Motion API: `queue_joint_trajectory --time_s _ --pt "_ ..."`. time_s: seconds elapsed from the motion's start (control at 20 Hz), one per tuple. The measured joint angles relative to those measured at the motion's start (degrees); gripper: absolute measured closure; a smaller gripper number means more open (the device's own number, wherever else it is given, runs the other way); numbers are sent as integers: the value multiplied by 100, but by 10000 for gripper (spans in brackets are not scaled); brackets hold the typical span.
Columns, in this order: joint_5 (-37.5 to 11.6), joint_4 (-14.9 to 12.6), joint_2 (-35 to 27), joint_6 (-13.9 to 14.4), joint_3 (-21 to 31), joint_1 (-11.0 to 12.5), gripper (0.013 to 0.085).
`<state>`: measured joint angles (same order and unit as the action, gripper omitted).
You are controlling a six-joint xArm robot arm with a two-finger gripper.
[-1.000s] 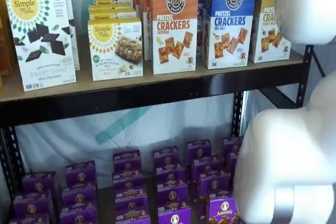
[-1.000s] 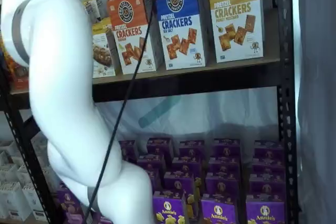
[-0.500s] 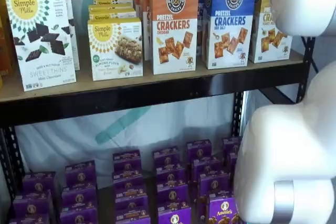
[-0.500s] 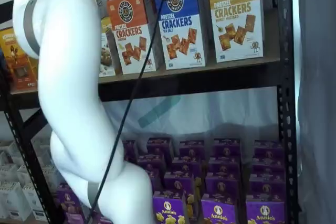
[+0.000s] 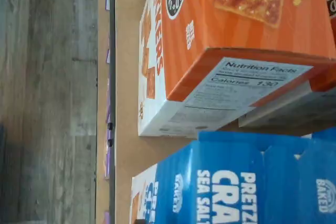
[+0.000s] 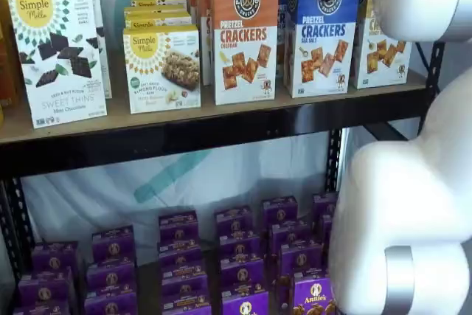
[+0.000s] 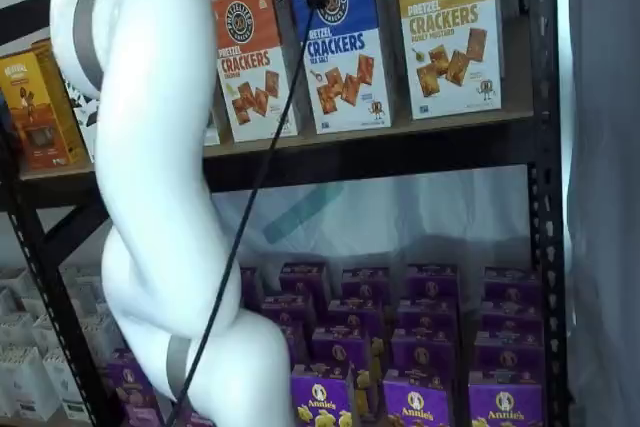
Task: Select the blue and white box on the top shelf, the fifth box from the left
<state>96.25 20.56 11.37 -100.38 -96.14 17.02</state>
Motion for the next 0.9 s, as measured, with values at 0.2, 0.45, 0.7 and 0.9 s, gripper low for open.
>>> queue_joint_trajectory --time_s 0.2,0.45,0.7,0.9 --pt "-198 -57 59 37 160 -96 130" --pt "-188 -280 -23 90 110 -234 130" --pt "-49 -402 -150 77 -61 -243 130" --pt "10 -445 -214 55 -170 -223 130"
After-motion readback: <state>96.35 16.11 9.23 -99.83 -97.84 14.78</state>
